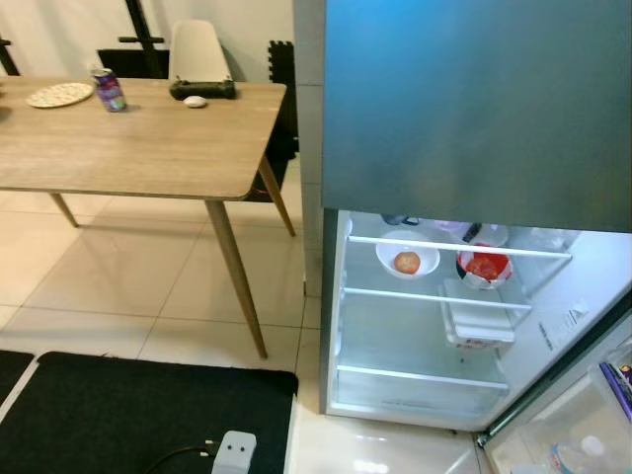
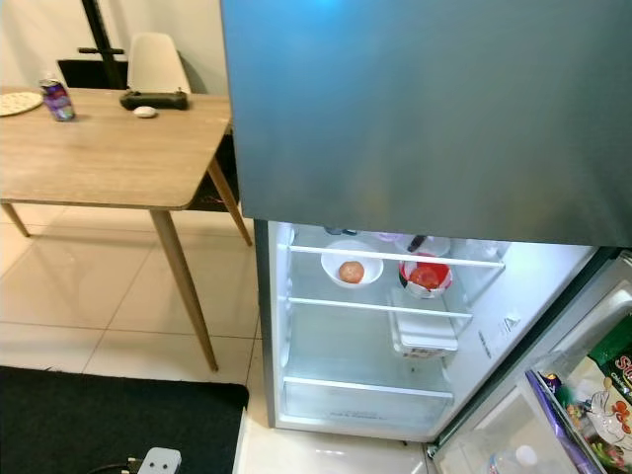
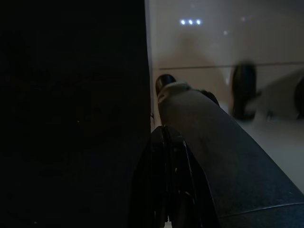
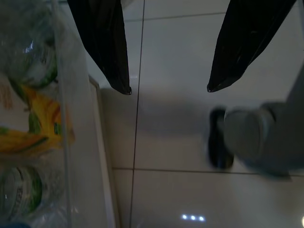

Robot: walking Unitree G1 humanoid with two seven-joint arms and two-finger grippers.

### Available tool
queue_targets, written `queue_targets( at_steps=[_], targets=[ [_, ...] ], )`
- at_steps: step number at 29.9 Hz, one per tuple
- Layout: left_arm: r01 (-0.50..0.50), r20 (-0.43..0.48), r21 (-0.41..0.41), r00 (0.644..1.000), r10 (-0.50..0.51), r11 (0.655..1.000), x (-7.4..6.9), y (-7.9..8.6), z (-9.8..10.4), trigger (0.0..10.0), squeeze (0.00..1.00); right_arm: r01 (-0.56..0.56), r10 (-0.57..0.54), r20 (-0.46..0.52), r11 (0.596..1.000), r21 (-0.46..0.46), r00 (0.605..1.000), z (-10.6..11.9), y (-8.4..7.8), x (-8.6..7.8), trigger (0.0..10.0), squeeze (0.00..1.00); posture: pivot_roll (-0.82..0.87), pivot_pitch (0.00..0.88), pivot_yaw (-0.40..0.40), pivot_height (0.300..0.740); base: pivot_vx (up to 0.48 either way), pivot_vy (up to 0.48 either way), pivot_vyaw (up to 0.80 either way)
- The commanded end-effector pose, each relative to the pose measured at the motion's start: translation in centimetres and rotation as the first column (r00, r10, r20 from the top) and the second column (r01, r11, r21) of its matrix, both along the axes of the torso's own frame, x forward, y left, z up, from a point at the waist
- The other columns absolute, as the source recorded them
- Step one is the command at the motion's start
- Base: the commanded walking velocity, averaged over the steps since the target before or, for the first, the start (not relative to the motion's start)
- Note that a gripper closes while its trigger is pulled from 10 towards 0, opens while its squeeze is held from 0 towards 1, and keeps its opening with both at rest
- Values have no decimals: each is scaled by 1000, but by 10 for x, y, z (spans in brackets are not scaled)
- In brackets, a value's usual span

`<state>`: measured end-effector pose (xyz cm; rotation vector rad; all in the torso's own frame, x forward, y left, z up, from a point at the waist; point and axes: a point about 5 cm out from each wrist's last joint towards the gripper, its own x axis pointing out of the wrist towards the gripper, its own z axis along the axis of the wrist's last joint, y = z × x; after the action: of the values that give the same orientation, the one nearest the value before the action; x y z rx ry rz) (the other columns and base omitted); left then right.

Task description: Restocking fridge

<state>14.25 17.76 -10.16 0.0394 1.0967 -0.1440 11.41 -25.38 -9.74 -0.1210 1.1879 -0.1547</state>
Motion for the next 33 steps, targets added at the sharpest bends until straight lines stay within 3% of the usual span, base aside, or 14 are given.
queue_targets(
  at_steps=[1, 12, 27, 33],
  targets=[
    [16, -45, 12, 999, -16, 1000, -12, 3, -4, 10000, 0, 0, 0, -7, 1000, -3, 1000, 0, -2, -1, 10000, 0, -82, 0, -11, 740, -270, 0, 0],
    [20, -45, 10, 999, -20, 1000, -12, 1, -4, 10000, 0, -2, 2, -5, 1000, 0, 1000, 1, -2, 0, 10000, 0, -86, 0, -9, 740, -268, 0, -778],
    [22, -47, 9, 999, -22, 1000, -12, 1, -4, 10000, 0, 0, 0, 3, 1000, 7, 1000, 1, -1, 2, 10000, 0, -88, 0, -8, 740, -269, 0, 0],
    [23, -47, 7, 999, -22, 1000, -12, 0, -4, 10000, 0, -3, 3, -1, 1000, 12, 1000, 1, -1, 2, 10000, 0, -90, 0, -8, 740, -267, 0, -800]
  ],
)
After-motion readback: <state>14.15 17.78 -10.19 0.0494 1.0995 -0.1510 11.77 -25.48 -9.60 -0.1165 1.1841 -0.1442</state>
